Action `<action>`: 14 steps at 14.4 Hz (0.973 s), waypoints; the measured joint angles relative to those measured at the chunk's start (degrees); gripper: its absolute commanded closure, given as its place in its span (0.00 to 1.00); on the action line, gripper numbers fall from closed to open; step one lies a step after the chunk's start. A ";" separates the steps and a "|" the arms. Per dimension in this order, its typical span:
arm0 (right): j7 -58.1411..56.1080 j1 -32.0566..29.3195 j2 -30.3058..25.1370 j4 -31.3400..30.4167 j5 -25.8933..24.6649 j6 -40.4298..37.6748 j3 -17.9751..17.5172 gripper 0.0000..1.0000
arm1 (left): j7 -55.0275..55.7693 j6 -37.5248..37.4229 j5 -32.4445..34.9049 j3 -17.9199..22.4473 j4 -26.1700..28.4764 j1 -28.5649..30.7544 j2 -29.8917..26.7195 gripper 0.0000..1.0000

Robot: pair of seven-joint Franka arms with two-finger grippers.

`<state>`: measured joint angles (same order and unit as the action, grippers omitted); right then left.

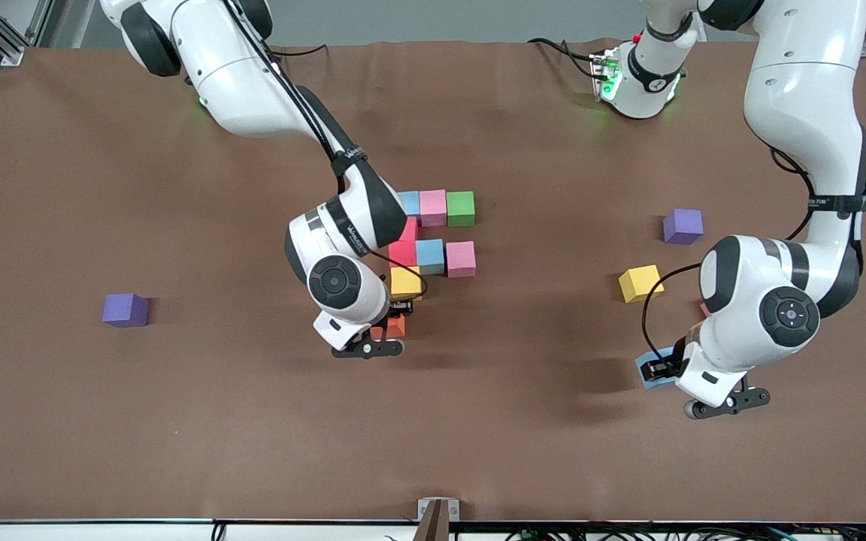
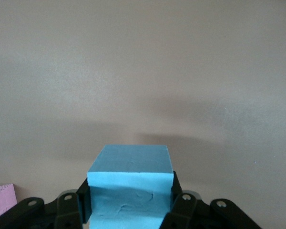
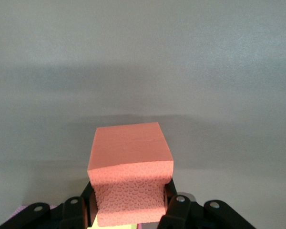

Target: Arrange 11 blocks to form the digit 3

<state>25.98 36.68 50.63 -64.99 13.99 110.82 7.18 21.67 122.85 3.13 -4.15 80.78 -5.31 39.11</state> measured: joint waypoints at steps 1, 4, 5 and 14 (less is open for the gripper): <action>1.09 0.10 0.35 0.03 0.26 0.70 -0.05 0.51 | 0.01 -0.16 0.00 0.00 0.00 0.03 -0.02 0.88; 3.58 1.21 1.72 0.12 0.35 2.21 -0.08 0.51 | 0.05 -0.37 0.00 0.00 -0.03 0.08 -0.69 0.88; 3.97 1.54 2.02 0.25 0.35 2.29 -0.08 0.51 | 0.05 -0.61 0.00 0.01 -0.03 0.09 -1.22 0.88; 4.07 2.47 2.56 0.42 0.35 2.20 -0.07 0.50 | 0.05 -2.40 0.00 0.03 0.03 0.34 -2.97 0.88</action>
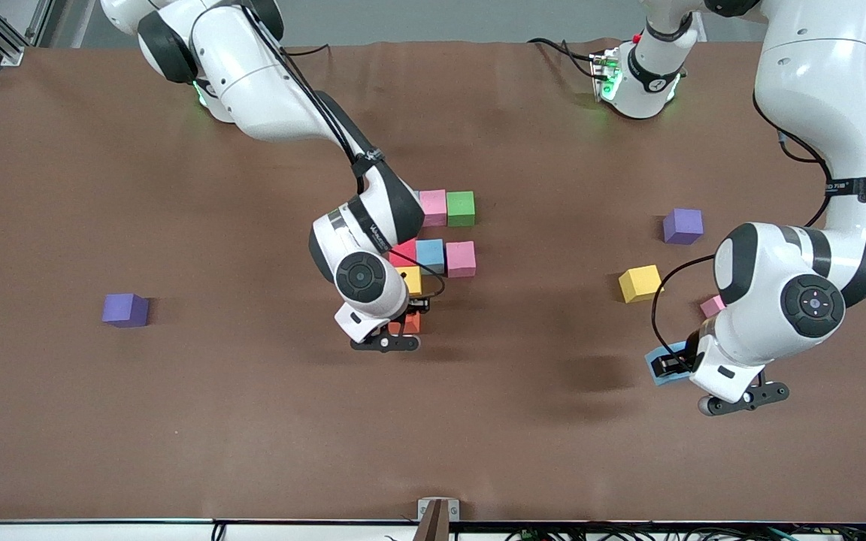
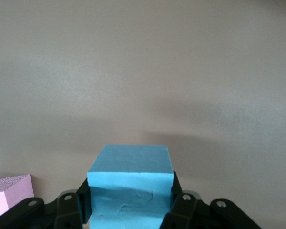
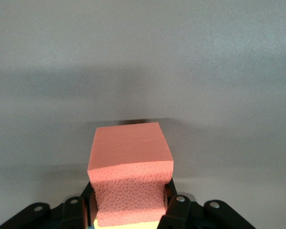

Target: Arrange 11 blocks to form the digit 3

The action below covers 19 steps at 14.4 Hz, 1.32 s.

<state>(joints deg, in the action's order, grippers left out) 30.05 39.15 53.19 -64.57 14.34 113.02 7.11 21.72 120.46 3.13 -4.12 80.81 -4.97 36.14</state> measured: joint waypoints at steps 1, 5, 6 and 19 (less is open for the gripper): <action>0.00 0.06 0.01 0.00 -0.01 -0.02 0.00 0.50 | 0.00 0.00 0.00 -0.02 0.00 -0.02 0.00 0.88; -0.03 0.37 0.27 0.00 -0.33 -0.09 0.00 0.49 | 0.00 0.00 0.00 -0.06 0.07 -0.28 0.00 0.88; -0.03 0.43 0.35 0.00 -0.35 -0.15 0.01 0.48 | 0.00 0.00 0.00 -0.07 0.10 -0.29 0.00 0.88; -0.05 1.61 0.78 0.01 -2.21 -0.30 0.09 0.47 | 0.00 0.00 0.00 -0.16 0.14 -0.26 -0.21 0.88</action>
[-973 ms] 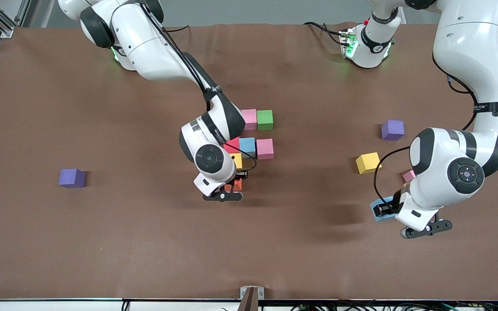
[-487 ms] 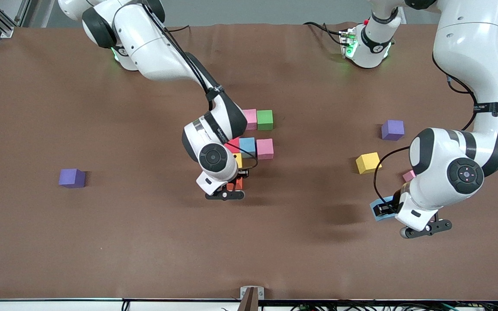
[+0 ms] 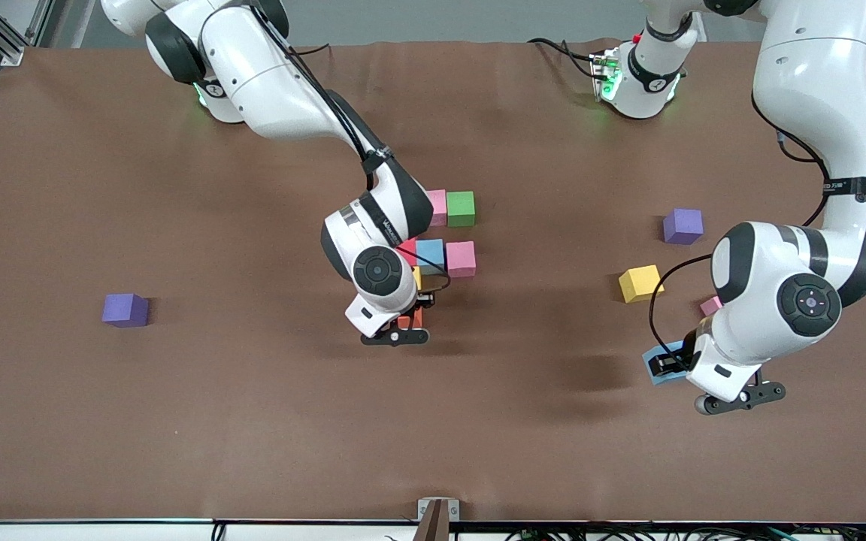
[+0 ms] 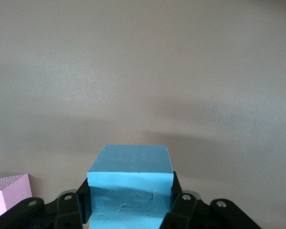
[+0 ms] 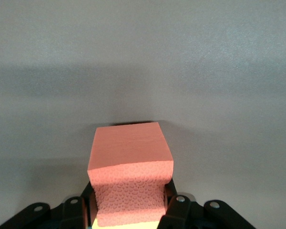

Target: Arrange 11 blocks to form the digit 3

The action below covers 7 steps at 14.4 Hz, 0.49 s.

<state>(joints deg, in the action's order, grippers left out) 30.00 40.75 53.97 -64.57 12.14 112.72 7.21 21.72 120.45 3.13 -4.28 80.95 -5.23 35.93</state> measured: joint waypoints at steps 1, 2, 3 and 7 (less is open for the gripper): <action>0.00 0.01 0.00 0.00 0.00 -0.02 0.00 0.47 | 0.00 0.00 0.00 -0.02 0.03 -0.02 -0.01 0.88; 0.00 0.01 0.00 0.00 0.00 -0.02 0.00 0.47 | 0.00 -0.02 0.00 -0.04 0.15 -0.05 -0.01 0.88; 0.00 0.01 0.01 0.00 -0.01 -0.03 0.01 0.47 | 0.00 -0.04 0.00 -0.06 0.29 -0.09 0.00 0.88; 0.00 0.02 0.12 0.00 -0.02 -0.06 0.01 0.47 | 0.45 -0.04 0.00 -0.89 0.35 -0.13 -0.10 0.87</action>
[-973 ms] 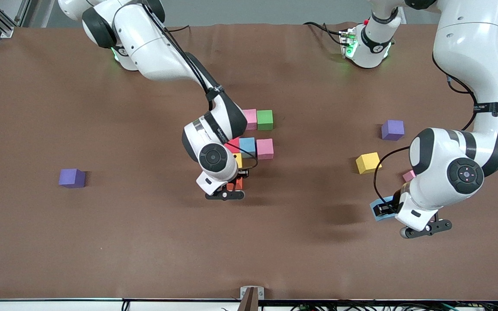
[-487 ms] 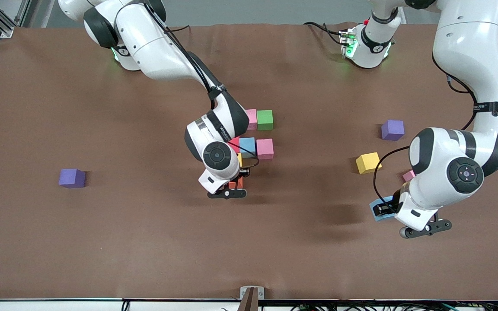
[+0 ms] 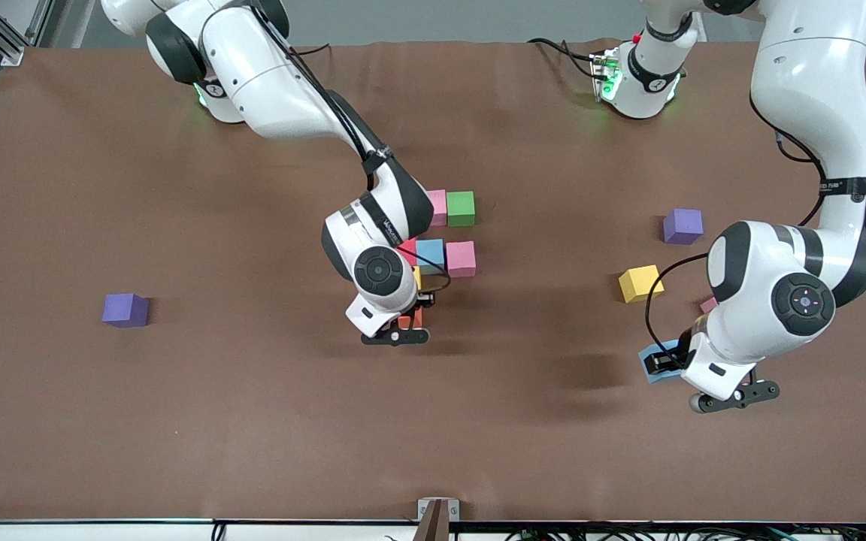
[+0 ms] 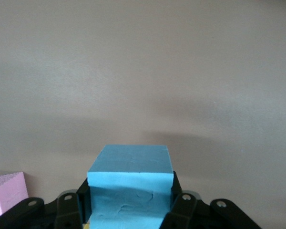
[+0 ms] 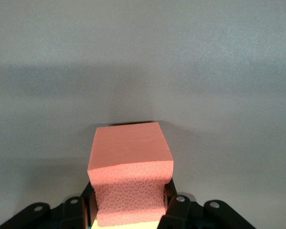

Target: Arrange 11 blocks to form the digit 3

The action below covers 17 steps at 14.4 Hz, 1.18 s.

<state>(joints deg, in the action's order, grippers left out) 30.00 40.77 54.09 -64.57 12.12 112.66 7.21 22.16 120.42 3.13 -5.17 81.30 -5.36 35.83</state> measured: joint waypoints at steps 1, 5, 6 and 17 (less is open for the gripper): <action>0.00 0.00 0.02 0.00 -0.01 -0.01 0.00 0.46 | 0.54 0.00 0.00 -0.34 0.00 -0.01 -0.14 0.87; 0.00 0.01 0.10 0.00 -0.76 -0.05 0.00 0.45 | 5.53 -0.05 0.00 -1.59 0.10 -0.62 -0.49 0.88; 0.00 0.02 0.10 0.00 -0.88 -0.06 0.00 0.37 | 7.84 -0.06 0.00 -1.82 0.21 -1.24 -0.48 0.88; 0.00 0.07 0.16 0.00 -0.97 -0.07 0.00 0.00 | 25.43 -0.14 0.00 -2.10 1.40 -8.80 0.12 0.88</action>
<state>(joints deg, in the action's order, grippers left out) 30.00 40.84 54.25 -64.57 11.15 112.58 7.21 47.59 120.28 3.13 -7.28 82.70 -14.16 35.96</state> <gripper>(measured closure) 0.000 0.392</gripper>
